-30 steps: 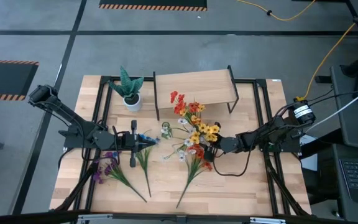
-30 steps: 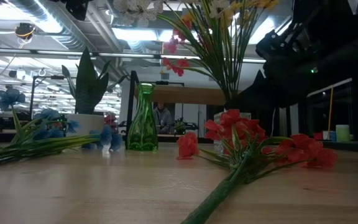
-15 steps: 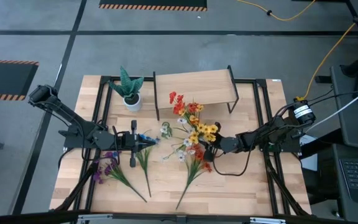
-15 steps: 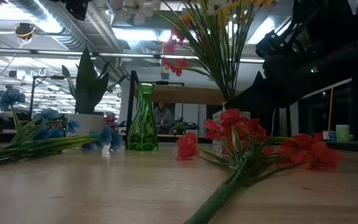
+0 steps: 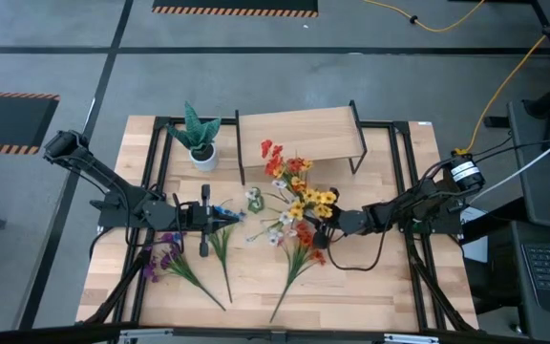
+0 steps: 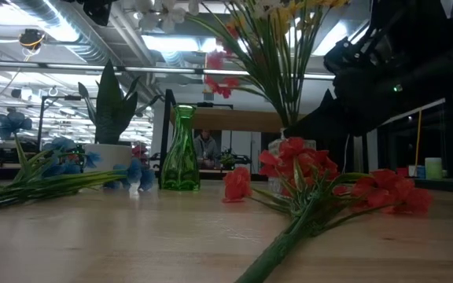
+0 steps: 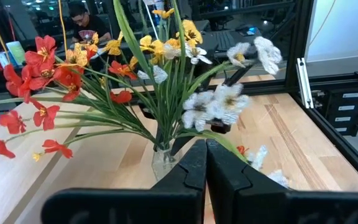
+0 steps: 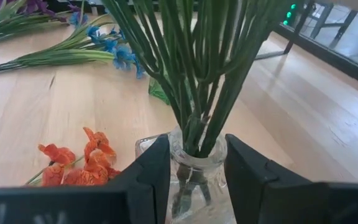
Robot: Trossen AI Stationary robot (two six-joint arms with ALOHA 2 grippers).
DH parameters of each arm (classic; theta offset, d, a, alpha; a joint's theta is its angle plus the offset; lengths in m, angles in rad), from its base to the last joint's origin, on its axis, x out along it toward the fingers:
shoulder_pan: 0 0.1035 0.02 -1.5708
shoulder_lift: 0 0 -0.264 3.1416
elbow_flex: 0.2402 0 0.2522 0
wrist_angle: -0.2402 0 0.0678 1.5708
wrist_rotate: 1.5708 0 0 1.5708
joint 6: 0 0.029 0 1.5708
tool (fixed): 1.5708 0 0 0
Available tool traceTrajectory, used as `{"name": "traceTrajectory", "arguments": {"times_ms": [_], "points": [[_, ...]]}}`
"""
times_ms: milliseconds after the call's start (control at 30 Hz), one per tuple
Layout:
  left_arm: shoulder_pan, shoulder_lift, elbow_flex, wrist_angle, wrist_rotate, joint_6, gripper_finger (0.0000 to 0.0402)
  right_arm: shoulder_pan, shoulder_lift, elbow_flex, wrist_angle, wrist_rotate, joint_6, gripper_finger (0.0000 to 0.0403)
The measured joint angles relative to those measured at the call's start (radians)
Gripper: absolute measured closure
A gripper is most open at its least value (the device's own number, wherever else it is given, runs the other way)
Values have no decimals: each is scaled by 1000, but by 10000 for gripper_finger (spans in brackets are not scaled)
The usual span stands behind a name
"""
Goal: Pick and place flowers into a vace then onto a shelf
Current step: Put the transparent vase on the shelf
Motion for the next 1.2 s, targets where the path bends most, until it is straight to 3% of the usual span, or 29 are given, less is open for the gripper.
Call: {"name": "traceTrajectory", "arguments": {"times_ms": [300, 500, 1200], "points": [[0, 0, 0, -1, 0, -1, 397, 0, -84, 0, 2, 1, -58, 287], [0, 0, 0, -1, 0, -3, 400, 0, -193, 0, -115, 4, -53, 287], [0, 0, 0, -10, -28, 0, 395, -1, -411, 20, -210, 7, -137, 287]]}}
